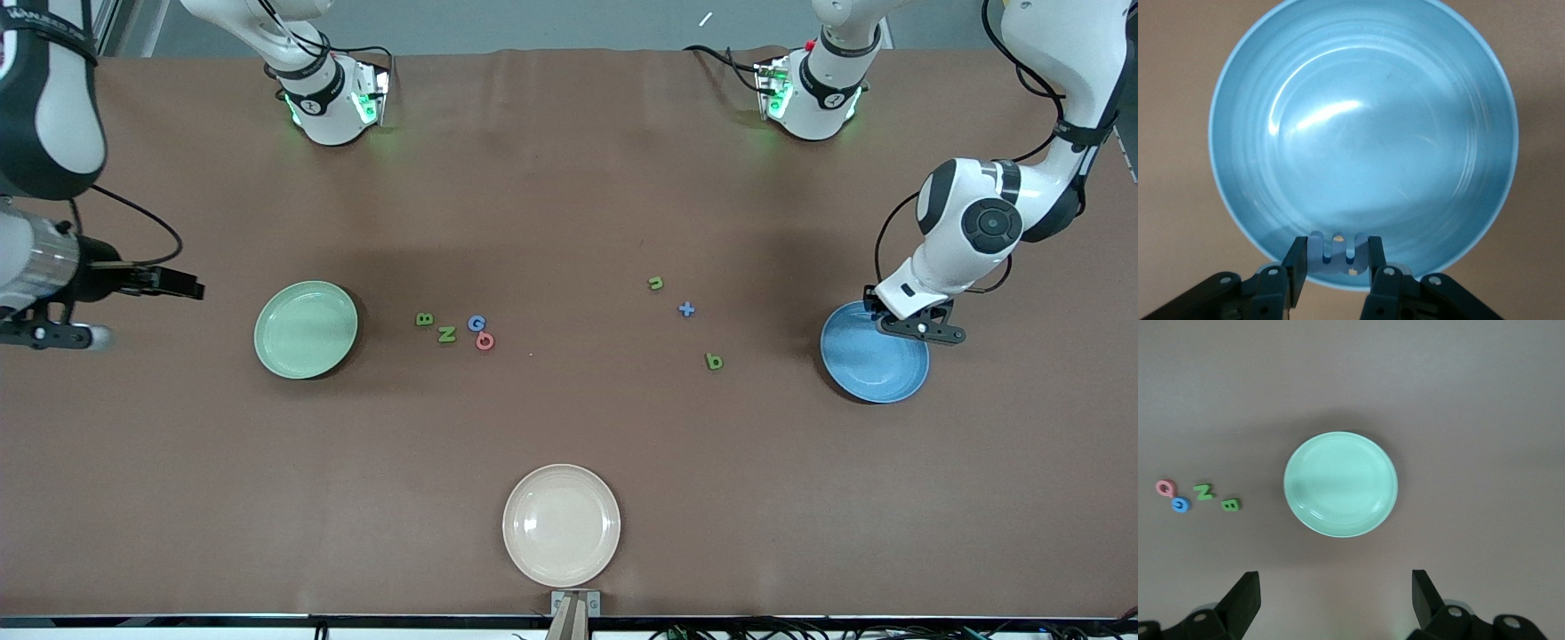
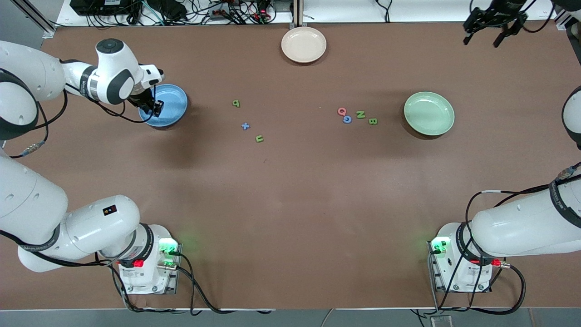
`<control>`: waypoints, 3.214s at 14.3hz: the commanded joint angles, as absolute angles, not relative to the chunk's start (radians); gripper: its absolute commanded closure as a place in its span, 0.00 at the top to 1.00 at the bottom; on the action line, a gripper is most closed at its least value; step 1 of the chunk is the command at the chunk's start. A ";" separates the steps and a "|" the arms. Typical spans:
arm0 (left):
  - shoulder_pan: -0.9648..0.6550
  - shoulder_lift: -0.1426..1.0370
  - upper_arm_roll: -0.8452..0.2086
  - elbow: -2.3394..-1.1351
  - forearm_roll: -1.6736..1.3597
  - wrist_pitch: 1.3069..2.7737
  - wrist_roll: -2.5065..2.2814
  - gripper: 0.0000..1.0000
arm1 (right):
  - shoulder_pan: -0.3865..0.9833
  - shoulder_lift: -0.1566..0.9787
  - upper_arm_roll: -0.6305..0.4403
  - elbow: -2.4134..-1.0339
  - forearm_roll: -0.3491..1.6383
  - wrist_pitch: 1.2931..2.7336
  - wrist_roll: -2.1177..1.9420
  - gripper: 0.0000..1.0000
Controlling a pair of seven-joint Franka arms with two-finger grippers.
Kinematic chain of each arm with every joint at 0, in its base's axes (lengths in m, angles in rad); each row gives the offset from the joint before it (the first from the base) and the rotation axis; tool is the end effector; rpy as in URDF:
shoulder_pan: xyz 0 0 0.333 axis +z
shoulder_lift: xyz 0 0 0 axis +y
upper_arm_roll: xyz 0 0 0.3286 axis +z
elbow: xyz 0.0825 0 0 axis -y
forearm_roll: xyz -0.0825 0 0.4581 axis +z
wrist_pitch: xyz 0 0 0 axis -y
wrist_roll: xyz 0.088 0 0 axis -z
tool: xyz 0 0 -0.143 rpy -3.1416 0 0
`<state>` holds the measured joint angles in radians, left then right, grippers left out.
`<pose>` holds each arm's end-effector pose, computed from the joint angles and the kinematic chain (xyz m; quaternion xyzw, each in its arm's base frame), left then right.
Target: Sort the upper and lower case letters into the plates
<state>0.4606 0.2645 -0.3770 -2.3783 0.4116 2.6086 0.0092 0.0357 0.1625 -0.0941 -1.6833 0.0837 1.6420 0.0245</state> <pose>0.5432 0.0311 0.1304 -0.9894 0.1344 0.0024 0.0551 0.6548 -0.0244 0.4418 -0.9931 0.0485 0.1007 0.0353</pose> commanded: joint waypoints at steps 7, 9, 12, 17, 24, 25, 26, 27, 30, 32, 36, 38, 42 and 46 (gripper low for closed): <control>0.512 0.328 -0.388 -2.381 0.430 2.675 0.107 0.21 | 0.262 0.127 -0.095 -2.032 0.104 2.079 0.308 1.00; 0.517 0.334 -0.388 -2.381 0.430 2.675 0.114 0.22 | 0.323 0.133 -0.097 -2.121 0.103 2.231 0.382 1.00; 0.518 0.339 -0.388 -2.379 0.430 2.677 0.114 0.26 | 0.391 0.198 -0.097 -2.192 0.101 2.409 0.455 1.00; 0.517 0.322 -0.394 -2.375 0.430 2.674 0.117 0.80 | 0.472 0.308 -0.097 -2.217 0.098 2.546 0.505 0.98; 0.515 0.268 -0.511 -2.367 0.416 2.661 -0.042 0.99 | 0.500 0.353 -0.097 -2.243 0.098 2.553 0.506 0.91; 0.514 0.270 -0.546 -2.359 0.416 2.655 -0.125 0.99 | 0.502 0.362 -0.097 -2.243 0.098 2.553 0.505 0.87; 0.512 0.275 -0.587 -2.343 0.416 2.637 -0.214 0.99 | 0.505 0.373 -0.097 -2.243 0.098 2.554 0.506 0.81; 0.509 0.281 -0.619 -2.323 0.414 2.614 -0.295 0.99 | 0.515 0.383 -0.097 -2.243 0.098 2.556 0.506 0.79; 0.459 0.339 -0.675 -2.225 0.414 2.531 -0.541 0.99 | 0.525 0.396 -0.095 -2.241 0.101 2.559 0.514 0.79; 0.378 0.382 -0.675 -2.143 0.413 2.472 -0.729 0.99 | 0.532 0.406 -0.095 -2.243 0.103 2.588 0.515 0.79; 0.255 0.561 -0.672 -1.952 0.426 2.441 -1.043 0.99 | 0.541 0.422 -0.095 -2.243 0.103 2.605 0.529 0.79; 0.203 0.621 -0.661 -1.908 0.428 2.441 -1.081 0.99 | 0.541 0.431 -0.095 -2.243 0.103 2.628 0.529 0.78; 0.071 0.644 -0.539 -1.893 0.430 2.444 -1.092 0.99 | 0.545 0.434 -0.095 -2.243 0.104 2.626 0.538 0.46; 0.041 0.686 -0.508 -1.867 0.430 2.450 -1.092 0.91 | 0.540 0.430 -0.095 -2.240 0.104 2.614 0.560 0.03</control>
